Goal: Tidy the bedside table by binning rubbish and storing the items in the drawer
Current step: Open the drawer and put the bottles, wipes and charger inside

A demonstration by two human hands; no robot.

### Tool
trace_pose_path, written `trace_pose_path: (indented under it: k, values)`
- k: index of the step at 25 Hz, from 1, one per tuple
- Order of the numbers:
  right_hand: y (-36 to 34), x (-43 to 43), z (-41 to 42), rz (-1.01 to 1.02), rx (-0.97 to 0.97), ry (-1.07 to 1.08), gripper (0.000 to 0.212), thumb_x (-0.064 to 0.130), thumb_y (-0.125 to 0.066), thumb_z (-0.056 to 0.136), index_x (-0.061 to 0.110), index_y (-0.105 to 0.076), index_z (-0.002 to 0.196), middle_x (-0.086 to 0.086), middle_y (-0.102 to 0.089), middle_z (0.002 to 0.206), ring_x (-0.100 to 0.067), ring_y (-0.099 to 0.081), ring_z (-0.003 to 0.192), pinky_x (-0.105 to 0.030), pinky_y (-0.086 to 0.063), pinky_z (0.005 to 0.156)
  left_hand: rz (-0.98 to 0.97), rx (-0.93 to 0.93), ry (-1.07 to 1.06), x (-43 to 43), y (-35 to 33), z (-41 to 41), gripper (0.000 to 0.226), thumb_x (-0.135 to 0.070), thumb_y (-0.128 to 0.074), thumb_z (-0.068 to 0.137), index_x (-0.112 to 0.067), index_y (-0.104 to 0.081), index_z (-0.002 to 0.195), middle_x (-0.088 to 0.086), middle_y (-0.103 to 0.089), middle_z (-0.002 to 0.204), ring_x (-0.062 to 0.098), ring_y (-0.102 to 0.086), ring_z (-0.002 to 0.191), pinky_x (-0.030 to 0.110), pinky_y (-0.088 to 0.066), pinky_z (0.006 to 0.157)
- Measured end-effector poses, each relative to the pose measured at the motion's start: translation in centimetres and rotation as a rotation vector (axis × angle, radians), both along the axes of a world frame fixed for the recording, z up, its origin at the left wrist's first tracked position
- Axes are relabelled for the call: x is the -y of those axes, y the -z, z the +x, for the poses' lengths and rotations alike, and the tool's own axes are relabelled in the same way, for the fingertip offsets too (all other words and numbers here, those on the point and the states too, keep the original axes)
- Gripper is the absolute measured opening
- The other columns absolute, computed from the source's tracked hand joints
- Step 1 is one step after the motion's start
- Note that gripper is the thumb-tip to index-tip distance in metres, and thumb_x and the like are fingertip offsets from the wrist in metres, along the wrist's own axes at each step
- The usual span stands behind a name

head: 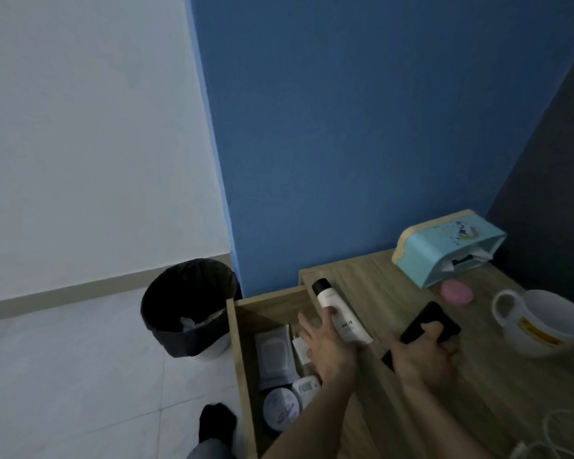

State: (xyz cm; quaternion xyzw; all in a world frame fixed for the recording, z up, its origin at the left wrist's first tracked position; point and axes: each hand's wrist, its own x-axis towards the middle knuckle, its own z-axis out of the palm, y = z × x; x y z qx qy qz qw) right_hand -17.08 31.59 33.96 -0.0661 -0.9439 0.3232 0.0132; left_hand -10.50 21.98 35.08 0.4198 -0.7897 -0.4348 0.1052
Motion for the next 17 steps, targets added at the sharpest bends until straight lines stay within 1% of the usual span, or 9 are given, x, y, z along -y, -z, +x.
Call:
trace_pose_path:
  k: [2, 4, 7, 9, 12, 13, 14, 16, 17]
  values:
    - [0.2, 0.5, 0.6, -0.011, -0.003, 0.006, 0.058, 0.036, -0.071, 0.067, 0.016, -0.033, 0.106, -0.029, -0.036, 0.133, -0.045, -0.041, 0.111, -0.051, -0.041, 0.088, 0.172, -0.098, -0.057, 0.2, -0.1, 0.9, 0.058, -0.015, -0.073, 0.073, -0.035, -0.043, 0.119, 0.0, -0.044, 0.116, 0.022, -0.051, 0.115, 0.037, -0.052, 0.088]
    - [-0.1, 0.7, 1.0, -0.061, 0.012, 0.002, 0.053, 0.03, -0.069, 0.072, 0.015, -0.034, 0.109, -0.03, -0.033, 0.136, -0.045, -0.037, 0.116, -0.053, -0.039, 0.091, 0.254, -0.157, -0.068, 0.2, -0.1, 2.0, 0.052, -0.01, -0.068, 0.078, -0.035, -0.043, 0.116, -0.006, -0.045, 0.105, 0.017, -0.055, 0.105, 0.035, -0.054, 0.085]
    - [-0.6, 0.8, 2.2, -0.117, -0.004, -0.094, 0.046, 0.015, -0.066, 0.075, 0.016, -0.036, 0.11, -0.029, -0.041, 0.127, -0.044, -0.04, 0.112, -0.049, -0.043, 0.082, 0.311, -0.165, -0.066, 0.8, 0.1, 3.8, 0.054, -0.007, -0.066, 0.078, -0.04, -0.038, 0.109, -0.007, -0.042, 0.104, 0.018, -0.053, 0.101, 0.039, -0.055, 0.084]
    - [-0.6, 1.3, 4.3, -0.14, -0.045, -0.188, 0.048, 0.009, -0.067, 0.073, 0.017, -0.038, 0.109, -0.028, -0.047, 0.121, -0.043, -0.043, 0.109, -0.045, -0.044, 0.075, 0.357, -0.132, -0.068, 0.9, 0.4, 5.7, 0.056, -0.005, -0.063, 0.08, -0.037, -0.038, 0.118, -0.007, -0.041, 0.109, 0.021, -0.053, 0.107, 0.034, -0.056, 0.078]
    - [-0.7, 2.6, 7.6, -0.21, -0.004, -0.426, 0.053, 0.003, -0.067, 0.073, 0.019, -0.041, 0.115, -0.022, -0.052, 0.122, -0.039, -0.05, 0.108, -0.036, -0.044, 0.074, 0.509, -0.168, -0.227, 0.2, 1.0, 9.2, 0.045, -0.009, -0.052, 0.089, -0.041, -0.038, 0.118, -0.001, -0.049, 0.117, 0.019, -0.056, 0.1, 0.037, -0.056, 0.078]
    - [-0.7, 3.0, 8.5, -0.216, 0.022, -0.525, 0.054, 0.001, -0.066, 0.073, 0.02, -0.042, 0.118, -0.02, -0.051, 0.125, -0.037, -0.051, 0.11, -0.035, -0.044, 0.076, 0.547, -0.181, -0.31, -0.3, 1.2, 10.5, 0.037, -0.013, -0.05, 0.092, -0.038, -0.041, 0.118, 0.003, -0.052, 0.117, 0.015, -0.056, 0.093, 0.033, -0.056, 0.075]
    - [-0.6, 3.5, 9.5, -0.205, 0.022, -0.625, 0.055, -0.001, -0.065, 0.074, 0.019, -0.043, 0.12, -0.017, -0.049, 0.128, -0.034, -0.05, 0.113, -0.034, -0.043, 0.079, 0.467, -0.133, -0.329, -0.8, 1.9, 11.5, 0.03, -0.017, -0.05, 0.093, -0.031, -0.046, 0.12, 0.007, -0.056, 0.115, 0.011, -0.056, 0.085, 0.026, -0.052, 0.07]
    - [-0.2, 3.8, 11.1, -0.143, -0.037, -0.768, 0.054, -0.001, -0.064, 0.075, 0.017, -0.044, 0.122, -0.012, -0.047, 0.13, -0.031, -0.046, 0.118, -0.033, -0.041, 0.084, 0.507, -0.156, -0.452, -1.7, 3.3, 13.3, 0.028, -0.023, -0.054, 0.093, -0.013, -0.054, 0.119, 0.013, -0.061, 0.104, 0.016, -0.056, 0.079, 0.024, -0.046, 0.064]
    - [0.2, 3.8, 11.9, -0.106, -0.062, -0.813, 0.052, 0.0, -0.064, 0.074, 0.016, -0.045, 0.121, -0.011, -0.047, 0.129, -0.029, -0.045, 0.118, -0.034, -0.041, 0.087, 0.58, -0.218, -0.505, -2.2, 4.1, 13.8, 0.028, -0.023, -0.054, 0.092, -0.008, -0.055, 0.116, 0.01, -0.061, 0.096, 0.019, -0.056, 0.081, 0.023, -0.045, 0.063]
